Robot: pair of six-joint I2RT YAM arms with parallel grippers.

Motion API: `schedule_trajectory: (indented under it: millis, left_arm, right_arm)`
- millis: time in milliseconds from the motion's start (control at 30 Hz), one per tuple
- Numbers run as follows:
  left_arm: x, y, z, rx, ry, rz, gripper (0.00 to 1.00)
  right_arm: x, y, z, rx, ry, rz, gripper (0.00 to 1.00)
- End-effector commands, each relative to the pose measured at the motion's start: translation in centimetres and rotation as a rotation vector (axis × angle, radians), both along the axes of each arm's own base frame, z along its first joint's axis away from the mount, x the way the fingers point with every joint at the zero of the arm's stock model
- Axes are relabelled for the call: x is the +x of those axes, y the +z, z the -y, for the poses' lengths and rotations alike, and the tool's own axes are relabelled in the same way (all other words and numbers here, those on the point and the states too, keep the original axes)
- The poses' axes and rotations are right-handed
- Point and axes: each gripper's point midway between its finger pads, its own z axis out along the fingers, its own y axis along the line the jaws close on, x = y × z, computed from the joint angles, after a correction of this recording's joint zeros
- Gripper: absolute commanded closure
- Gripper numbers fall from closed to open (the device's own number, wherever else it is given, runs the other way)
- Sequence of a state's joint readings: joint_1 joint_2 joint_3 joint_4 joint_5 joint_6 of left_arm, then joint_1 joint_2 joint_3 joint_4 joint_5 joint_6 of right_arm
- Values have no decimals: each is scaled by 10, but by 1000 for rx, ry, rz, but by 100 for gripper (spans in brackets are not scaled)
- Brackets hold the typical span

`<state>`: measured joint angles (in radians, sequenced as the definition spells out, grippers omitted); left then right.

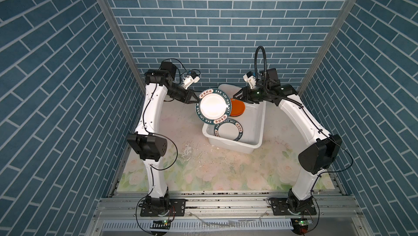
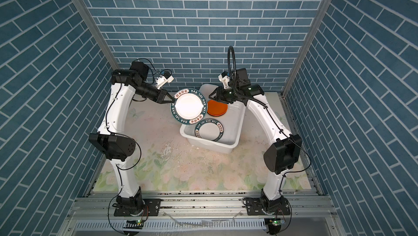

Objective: Place the plates into the plastic bin on the countertop
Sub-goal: 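Carry the upright plate toward the bin with the left gripper, then grasp the plate rim with the right gripper beside the left gripper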

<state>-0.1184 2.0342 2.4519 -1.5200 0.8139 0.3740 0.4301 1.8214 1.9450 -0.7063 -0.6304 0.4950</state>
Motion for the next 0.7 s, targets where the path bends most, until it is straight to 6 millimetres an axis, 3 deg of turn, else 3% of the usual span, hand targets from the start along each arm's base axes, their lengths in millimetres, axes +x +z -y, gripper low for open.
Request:
schedule_trajectory:
  millis: [0,367,667]
  left_arm:
    - [-14,21,10,-80,-37,20,100]
    - [-16,14,16,-126,-51,-41,100]
    - [-17,12,22,-172,-62,-83,100]
  right_arm:
    - [-12,32,-6,98,47,22,64]
    - [-21,38,-17,169,112,-20,68]
    - [-29,20,-15,106,117,-47,71]
